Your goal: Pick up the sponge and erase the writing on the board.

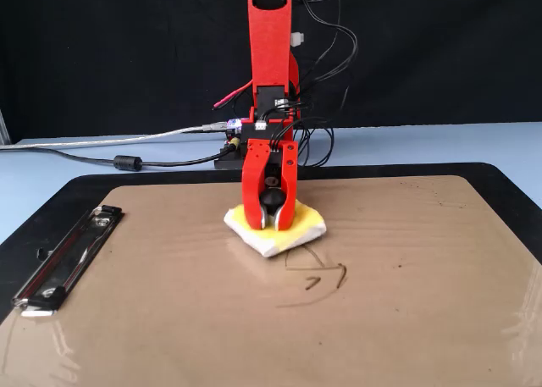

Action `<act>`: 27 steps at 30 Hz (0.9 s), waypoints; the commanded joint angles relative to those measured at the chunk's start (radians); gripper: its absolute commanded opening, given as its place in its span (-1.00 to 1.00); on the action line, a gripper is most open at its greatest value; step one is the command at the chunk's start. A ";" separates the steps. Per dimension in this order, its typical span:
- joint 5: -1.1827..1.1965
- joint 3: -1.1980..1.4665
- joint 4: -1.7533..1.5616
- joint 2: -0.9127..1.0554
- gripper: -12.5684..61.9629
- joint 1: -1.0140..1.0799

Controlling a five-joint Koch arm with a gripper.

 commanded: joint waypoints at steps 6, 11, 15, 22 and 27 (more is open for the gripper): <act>-0.017 -0.749 -0.009 -0.606 -0.87 -0.011; -0.023 -0.095 0.002 -0.044 -0.87 -0.049; -0.029 0.049 0.061 0.114 -0.87 -0.069; -0.032 -0.655 0.038 -0.515 -0.87 -0.109; -0.037 -0.103 0.055 -0.023 -0.87 -0.130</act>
